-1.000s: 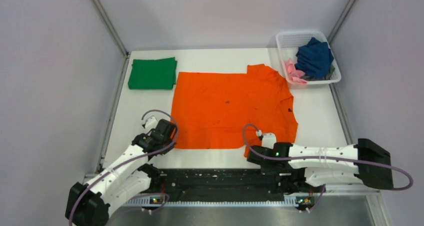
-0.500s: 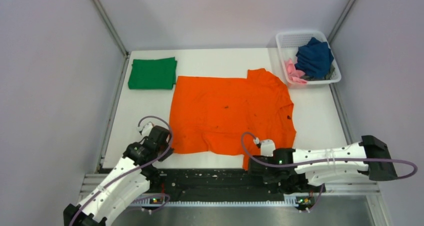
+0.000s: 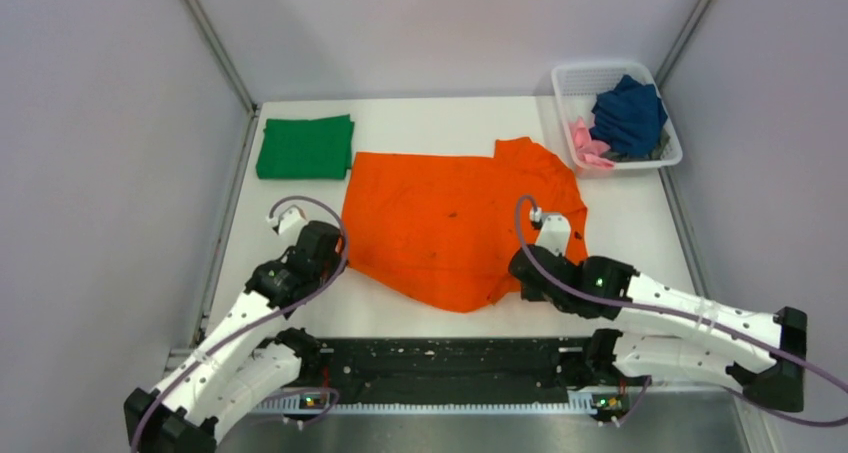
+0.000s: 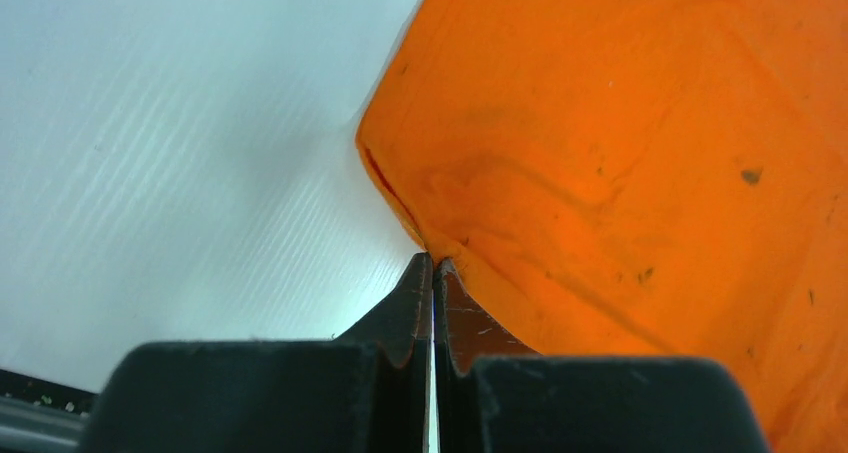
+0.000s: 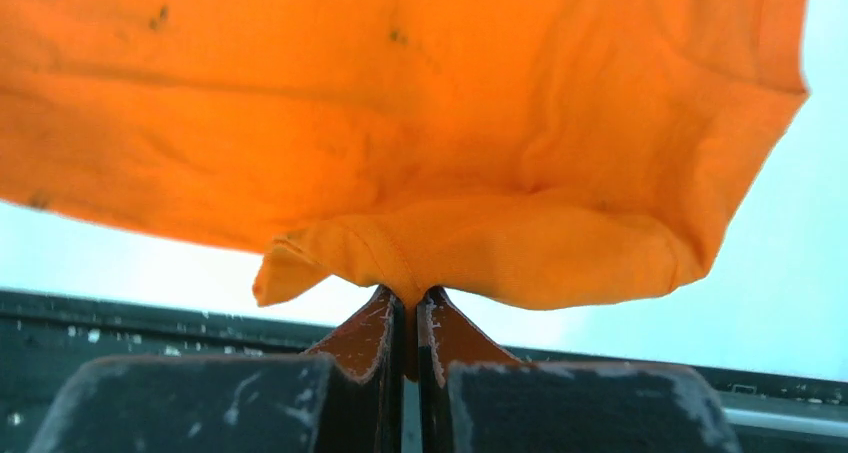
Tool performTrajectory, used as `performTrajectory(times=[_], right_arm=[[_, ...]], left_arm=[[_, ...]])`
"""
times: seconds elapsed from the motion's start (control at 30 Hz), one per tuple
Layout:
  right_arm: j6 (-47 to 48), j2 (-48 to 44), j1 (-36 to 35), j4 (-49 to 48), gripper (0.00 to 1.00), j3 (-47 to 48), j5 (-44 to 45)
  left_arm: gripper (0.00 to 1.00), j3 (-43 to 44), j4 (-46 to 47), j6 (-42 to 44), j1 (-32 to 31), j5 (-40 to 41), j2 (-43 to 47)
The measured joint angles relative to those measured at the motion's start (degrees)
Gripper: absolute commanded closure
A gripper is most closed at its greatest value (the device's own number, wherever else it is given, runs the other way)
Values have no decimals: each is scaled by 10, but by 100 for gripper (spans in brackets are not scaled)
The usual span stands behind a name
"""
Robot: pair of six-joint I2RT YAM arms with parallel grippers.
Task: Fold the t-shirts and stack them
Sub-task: Grab the side of the flattened tshirt closest away from the robot with both arms, then fold the flattened tshirt in 1/3 of the way
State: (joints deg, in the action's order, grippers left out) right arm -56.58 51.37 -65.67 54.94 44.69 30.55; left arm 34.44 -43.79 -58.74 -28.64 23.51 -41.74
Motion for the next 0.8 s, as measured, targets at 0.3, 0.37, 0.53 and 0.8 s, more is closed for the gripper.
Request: performTrajectory(times=[0.3,0.37,0.53,0.8], right_arm=[[134,23,134,-80,100,16,23],[164,29,164,-106,100,16,18],[229,66,227,-167,100,20,-7],[284,150,275,-226,100,59,-12]], left_arm=[[100,40,74,32,44,16,-97],[100,43,85,37,61,15,-103],[100,46,123,52,95,2,-125],[100,80,168,63,112,-17,-225]])
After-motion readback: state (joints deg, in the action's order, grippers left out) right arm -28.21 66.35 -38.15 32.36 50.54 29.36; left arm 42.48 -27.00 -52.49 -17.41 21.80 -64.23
